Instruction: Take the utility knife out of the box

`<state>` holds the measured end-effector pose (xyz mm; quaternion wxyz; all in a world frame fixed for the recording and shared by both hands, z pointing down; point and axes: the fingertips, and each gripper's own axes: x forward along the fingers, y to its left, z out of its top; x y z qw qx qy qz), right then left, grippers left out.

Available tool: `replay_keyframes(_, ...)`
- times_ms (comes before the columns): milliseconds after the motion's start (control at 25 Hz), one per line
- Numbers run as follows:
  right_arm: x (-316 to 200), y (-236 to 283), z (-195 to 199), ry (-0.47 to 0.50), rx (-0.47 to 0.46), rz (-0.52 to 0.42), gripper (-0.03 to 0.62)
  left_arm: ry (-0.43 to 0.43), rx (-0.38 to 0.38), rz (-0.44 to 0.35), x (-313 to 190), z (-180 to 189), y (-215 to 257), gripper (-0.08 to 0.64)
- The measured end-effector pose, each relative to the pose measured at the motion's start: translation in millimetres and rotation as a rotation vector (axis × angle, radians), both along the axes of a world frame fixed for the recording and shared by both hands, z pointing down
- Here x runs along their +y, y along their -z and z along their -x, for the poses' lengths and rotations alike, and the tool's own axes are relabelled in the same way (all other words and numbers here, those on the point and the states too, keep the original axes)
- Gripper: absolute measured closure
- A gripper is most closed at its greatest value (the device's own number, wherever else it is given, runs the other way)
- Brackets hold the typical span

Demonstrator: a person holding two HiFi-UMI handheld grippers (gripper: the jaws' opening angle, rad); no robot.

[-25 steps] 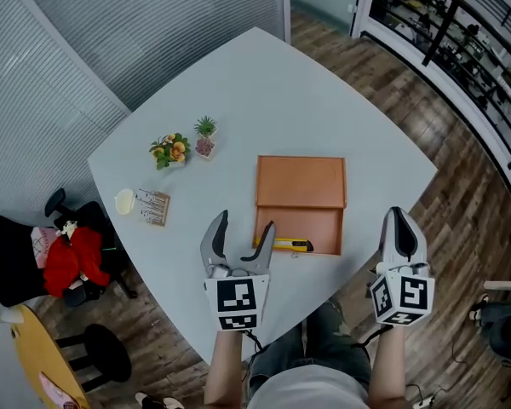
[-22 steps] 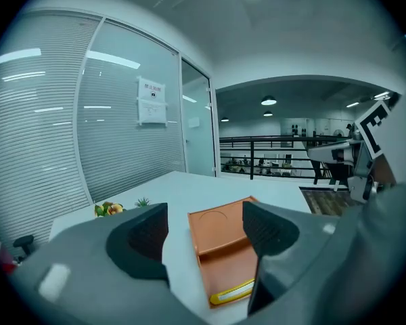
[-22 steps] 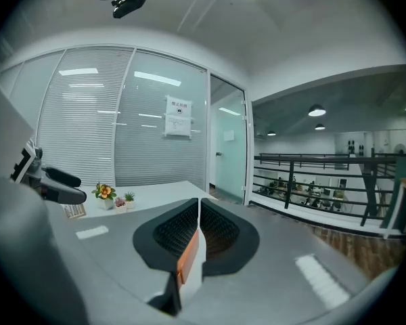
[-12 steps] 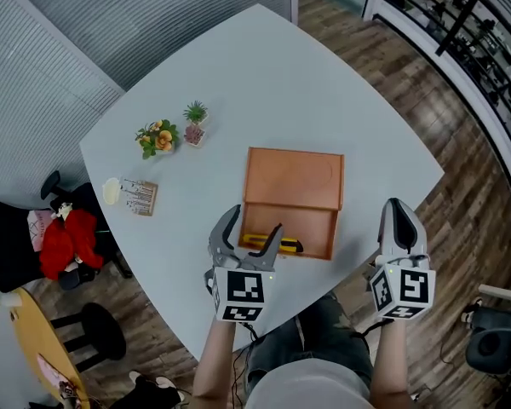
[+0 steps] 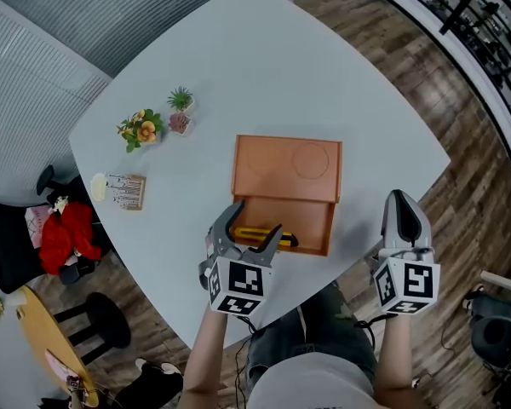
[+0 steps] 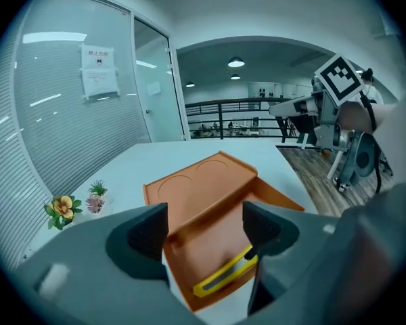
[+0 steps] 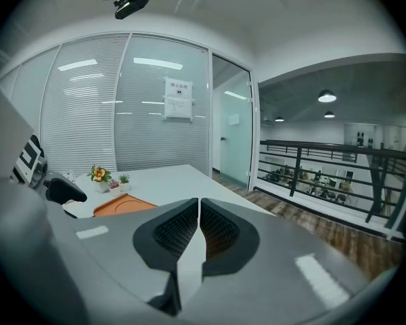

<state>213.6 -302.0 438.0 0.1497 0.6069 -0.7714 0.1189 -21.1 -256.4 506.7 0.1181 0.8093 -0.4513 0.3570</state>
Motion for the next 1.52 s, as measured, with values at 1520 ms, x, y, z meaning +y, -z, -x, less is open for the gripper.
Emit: replay_keyframes(1520,19.3,-63.3,-18.7,-0.035,0.021,0.149,0.554,-0.623,-0.358,0.298,30.8,-42.8,-94.5,0.231)
